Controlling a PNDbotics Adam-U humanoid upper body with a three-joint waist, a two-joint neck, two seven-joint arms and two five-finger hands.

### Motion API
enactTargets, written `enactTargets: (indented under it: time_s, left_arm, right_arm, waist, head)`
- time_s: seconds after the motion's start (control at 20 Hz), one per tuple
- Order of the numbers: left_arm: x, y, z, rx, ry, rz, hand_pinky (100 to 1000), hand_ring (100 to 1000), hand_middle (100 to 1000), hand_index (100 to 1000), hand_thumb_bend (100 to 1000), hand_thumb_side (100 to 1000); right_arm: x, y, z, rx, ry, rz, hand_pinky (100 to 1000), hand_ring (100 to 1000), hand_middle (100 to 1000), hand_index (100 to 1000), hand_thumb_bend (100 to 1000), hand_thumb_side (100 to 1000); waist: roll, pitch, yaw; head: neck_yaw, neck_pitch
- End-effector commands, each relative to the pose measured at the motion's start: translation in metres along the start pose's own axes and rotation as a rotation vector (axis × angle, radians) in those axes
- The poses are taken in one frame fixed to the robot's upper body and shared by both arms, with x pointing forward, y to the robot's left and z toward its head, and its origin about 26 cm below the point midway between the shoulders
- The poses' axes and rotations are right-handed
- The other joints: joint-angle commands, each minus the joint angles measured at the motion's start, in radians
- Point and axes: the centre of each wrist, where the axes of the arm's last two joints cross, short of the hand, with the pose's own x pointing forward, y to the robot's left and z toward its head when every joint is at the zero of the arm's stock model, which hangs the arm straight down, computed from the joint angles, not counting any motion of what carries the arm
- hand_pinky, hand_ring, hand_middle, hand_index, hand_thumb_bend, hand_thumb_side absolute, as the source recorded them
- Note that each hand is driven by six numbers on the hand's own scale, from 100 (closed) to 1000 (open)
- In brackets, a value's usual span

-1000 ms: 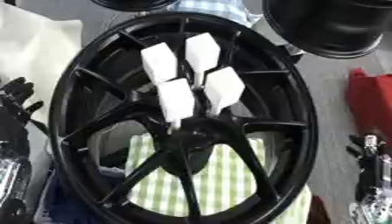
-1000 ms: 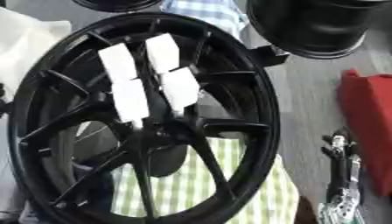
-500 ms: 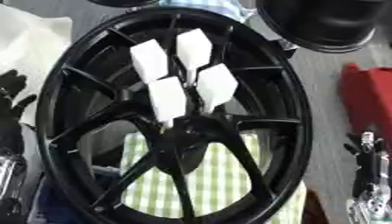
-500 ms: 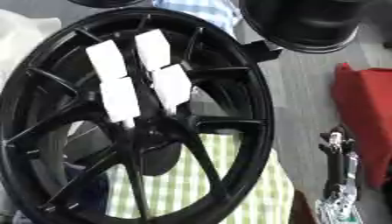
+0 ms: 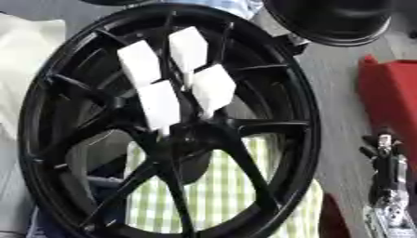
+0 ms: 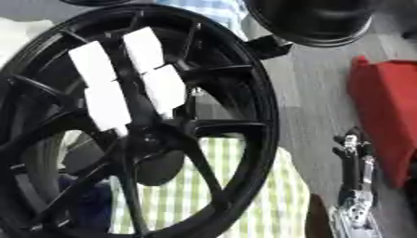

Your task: Pull the pin out of the wheel hub.

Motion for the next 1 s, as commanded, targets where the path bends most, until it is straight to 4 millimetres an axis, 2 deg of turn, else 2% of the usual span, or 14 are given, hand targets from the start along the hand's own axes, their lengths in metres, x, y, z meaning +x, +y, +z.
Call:
enactTargets:
  time_s: [0.05, 0.1, 0.15, 0.35, 0.65, 0.8, 1.0]
  left_arm:
    - [0.023, 0.013, -0.023, -0.143, -0.085, -0.092, 816, 865, 735, 807, 100, 415]
    - [0.030, 0.012, -0.034, -0.198, -0.116, -0.139, 816, 864, 735, 807, 100, 396]
    - [0.036, 0.008, -0.045, -0.260, -0.143, -0.187, 816, 856, 732, 811, 100, 305]
    - [0.048, -0.009, -0.077, -0.509, -0.204, -0.341, 817, 848, 729, 814, 100, 244]
    - [0.051, -0.041, -0.106, -0.941, -0.167, -0.504, 839, 874, 735, 840, 100, 290]
    - [0.045, -0.058, -0.113, -1.016, -0.157, -0.533, 842, 842, 731, 843, 100, 318]
    - [0.041, -0.068, -0.118, -1.051, -0.163, -0.566, 845, 817, 738, 847, 100, 354]
  right_arm:
    - [0.008, -0.003, -0.003, 0.000, -0.034, 0.017, 762, 799, 587, 907, 100, 758]
    - [0.008, -0.003, -0.003, 0.002, -0.038, 0.021, 762, 799, 587, 907, 100, 753]
    - [0.008, -0.003, -0.002, 0.004, -0.040, 0.026, 762, 798, 585, 906, 100, 739]
    - [0.008, -0.003, -0.001, 0.010, -0.043, 0.046, 761, 796, 585, 905, 100, 735]
    - [0.008, -0.004, 0.000, 0.014, -0.044, 0.053, 758, 791, 581, 903, 100, 732]
    - [0.008, -0.005, 0.000, 0.014, -0.043, 0.056, 757, 790, 579, 902, 100, 736]
    - [0.007, -0.006, 0.000, 0.015, -0.040, 0.059, 756, 798, 578, 902, 100, 737]
  waist:
    - [0.007, -0.015, -0.003]
    - [0.008, -0.015, -0.004]
    - [0.010, -0.014, -0.008]
    - [0.013, -0.012, -0.012]
    - [0.013, -0.013, -0.010]
    - [0.014, -0.014, -0.009]
    - [0.015, -0.017, -0.009]
  head:
    - [-0.008, 0.000]
    - [-0.011, 0.000]
    - [-0.011, -0.001]
    - [-0.014, -0.011]
    - [-0.008, -0.019]
    - [-0.008, -0.022]
    - [-0.007, -0.023]
